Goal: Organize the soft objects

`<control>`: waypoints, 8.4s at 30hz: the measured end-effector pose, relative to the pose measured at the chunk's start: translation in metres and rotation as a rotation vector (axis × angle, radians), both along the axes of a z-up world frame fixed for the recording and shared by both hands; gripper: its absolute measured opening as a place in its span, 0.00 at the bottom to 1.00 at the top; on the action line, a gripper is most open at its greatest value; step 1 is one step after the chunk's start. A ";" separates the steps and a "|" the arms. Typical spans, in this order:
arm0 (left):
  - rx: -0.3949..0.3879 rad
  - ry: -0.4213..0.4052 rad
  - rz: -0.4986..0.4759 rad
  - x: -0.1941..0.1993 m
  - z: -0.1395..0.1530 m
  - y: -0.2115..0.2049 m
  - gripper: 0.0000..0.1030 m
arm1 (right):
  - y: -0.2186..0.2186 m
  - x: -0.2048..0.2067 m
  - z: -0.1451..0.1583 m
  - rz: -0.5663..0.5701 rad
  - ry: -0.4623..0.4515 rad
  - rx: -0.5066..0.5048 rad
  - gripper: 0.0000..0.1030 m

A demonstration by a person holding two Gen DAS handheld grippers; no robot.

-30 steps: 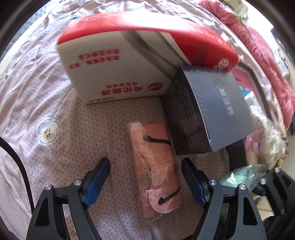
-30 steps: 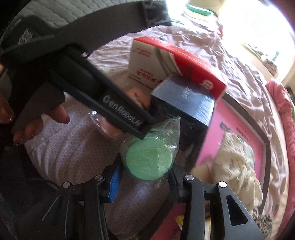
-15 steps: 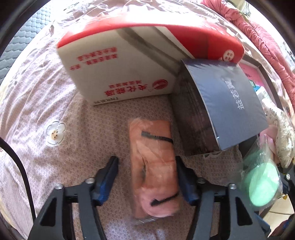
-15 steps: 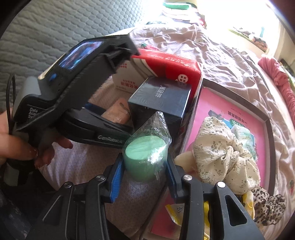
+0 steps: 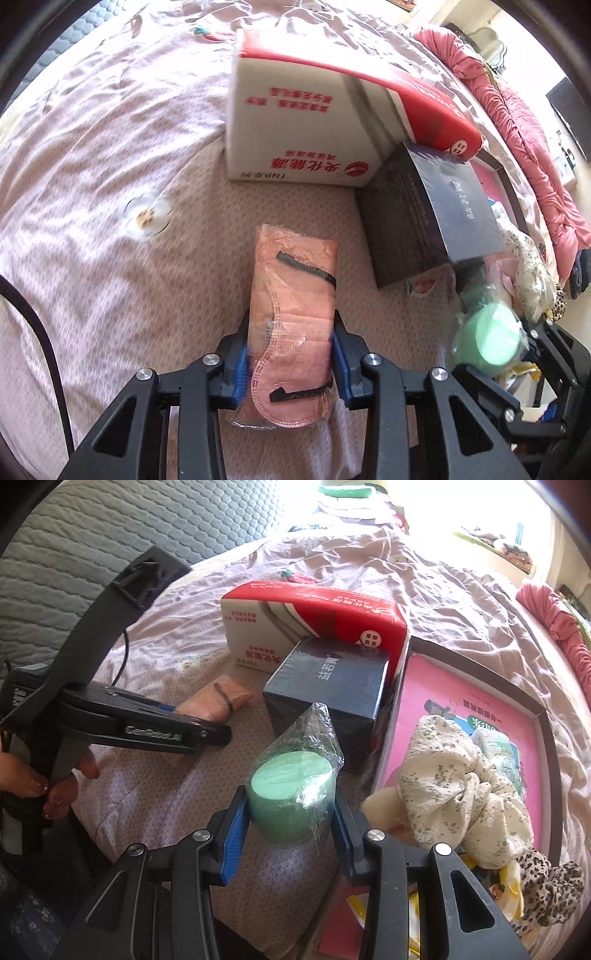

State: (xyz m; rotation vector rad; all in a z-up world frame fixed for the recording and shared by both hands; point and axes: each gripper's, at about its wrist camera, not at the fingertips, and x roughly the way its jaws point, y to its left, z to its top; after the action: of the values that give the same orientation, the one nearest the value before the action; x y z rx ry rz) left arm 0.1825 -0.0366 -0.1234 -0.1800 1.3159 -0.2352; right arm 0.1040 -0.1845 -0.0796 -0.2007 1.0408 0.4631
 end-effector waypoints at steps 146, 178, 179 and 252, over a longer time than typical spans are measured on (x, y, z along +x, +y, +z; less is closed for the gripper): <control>0.017 -0.103 -0.323 -0.044 0.074 -0.184 0.36 | -0.191 -0.052 0.063 -0.408 -0.104 0.076 0.42; -0.022 -0.088 -0.313 -0.023 0.055 -0.185 0.36 | -0.177 0.020 0.017 -0.379 -0.047 0.028 0.42; -0.023 -0.087 -0.312 -0.022 0.055 -0.185 0.36 | -0.176 0.021 0.016 -0.377 -0.045 0.024 0.42; -0.062 -0.176 -0.345 -0.062 0.105 -0.177 0.70 | -0.198 -0.040 0.069 -0.534 -0.126 0.028 0.72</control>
State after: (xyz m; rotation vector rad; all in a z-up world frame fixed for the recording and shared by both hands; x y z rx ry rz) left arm 0.1202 -0.2136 -0.0186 0.0180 1.1593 -0.5727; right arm 0.0635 -0.3821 -0.0111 0.0753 0.9185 -0.0192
